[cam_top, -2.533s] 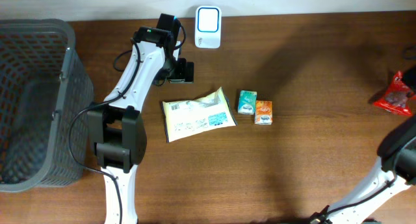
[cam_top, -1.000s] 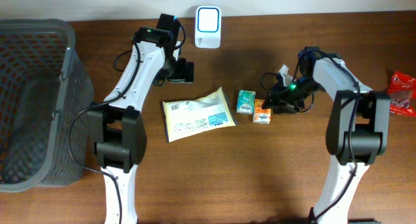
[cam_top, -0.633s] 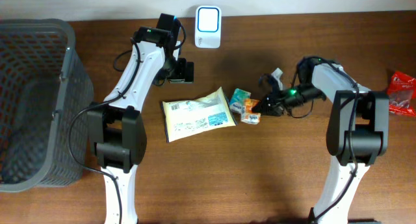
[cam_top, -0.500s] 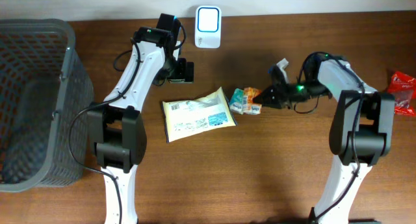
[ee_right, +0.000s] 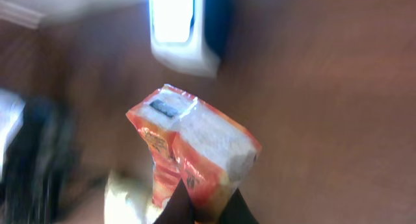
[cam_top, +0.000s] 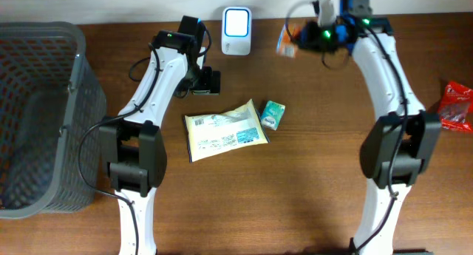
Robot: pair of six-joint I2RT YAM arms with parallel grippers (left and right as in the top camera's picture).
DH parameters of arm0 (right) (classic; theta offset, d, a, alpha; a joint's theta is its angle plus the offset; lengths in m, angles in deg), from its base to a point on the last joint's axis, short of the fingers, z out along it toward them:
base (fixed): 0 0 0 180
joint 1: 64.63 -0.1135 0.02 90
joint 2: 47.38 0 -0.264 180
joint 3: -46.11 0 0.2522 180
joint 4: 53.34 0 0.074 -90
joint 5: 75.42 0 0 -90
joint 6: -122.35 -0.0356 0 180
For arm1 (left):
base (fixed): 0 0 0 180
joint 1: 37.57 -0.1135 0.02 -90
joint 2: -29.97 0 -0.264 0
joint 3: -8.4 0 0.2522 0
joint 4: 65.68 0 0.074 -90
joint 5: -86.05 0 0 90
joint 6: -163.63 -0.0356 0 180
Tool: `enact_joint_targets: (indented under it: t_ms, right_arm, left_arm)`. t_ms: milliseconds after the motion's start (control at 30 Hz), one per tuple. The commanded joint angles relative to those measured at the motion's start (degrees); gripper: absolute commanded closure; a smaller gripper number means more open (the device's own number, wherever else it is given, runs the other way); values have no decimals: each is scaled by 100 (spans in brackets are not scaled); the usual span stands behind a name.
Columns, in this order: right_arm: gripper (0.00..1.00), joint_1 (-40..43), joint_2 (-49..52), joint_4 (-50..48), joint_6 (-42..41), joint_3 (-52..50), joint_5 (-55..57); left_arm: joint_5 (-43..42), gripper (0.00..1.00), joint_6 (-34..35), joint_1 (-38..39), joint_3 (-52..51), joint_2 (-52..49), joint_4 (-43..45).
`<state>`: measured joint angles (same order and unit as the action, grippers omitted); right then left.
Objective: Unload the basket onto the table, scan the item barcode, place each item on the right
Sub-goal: 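Lift the orange pack up to the white scanner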
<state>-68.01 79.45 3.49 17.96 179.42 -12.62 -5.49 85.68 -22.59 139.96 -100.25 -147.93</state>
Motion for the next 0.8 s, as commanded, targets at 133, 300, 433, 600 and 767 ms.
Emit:
enact_joint_targets:
  t_ms: [133, 300, 433, 600, 767]
  right_arm:
    - [96, -1882, 557, -2879, 1397, 341, 5333]
    - [96, -2135, 1344, -3735, 2253, 341, 5482]
    - [96, -2131, 1419, -3735, 2791, 341, 4647]
    - [96, -2135, 1425, -3425, 4483, 337, 4284]
    - [96, -2131, 1425, -3499, 4990, 337, 4610]
  left_arm:
    - [-61, 1, 72, -11, 0, -52, -11]
    - [-61, 1, 72, -9, 0, -50, -11]
    - [-61, 1, 72, -15, 0, -52, -13]
    - [-61, 1, 72, -15, 0, -50, -13]
    - [-61, 1, 72, -9, 0, -52, -13]
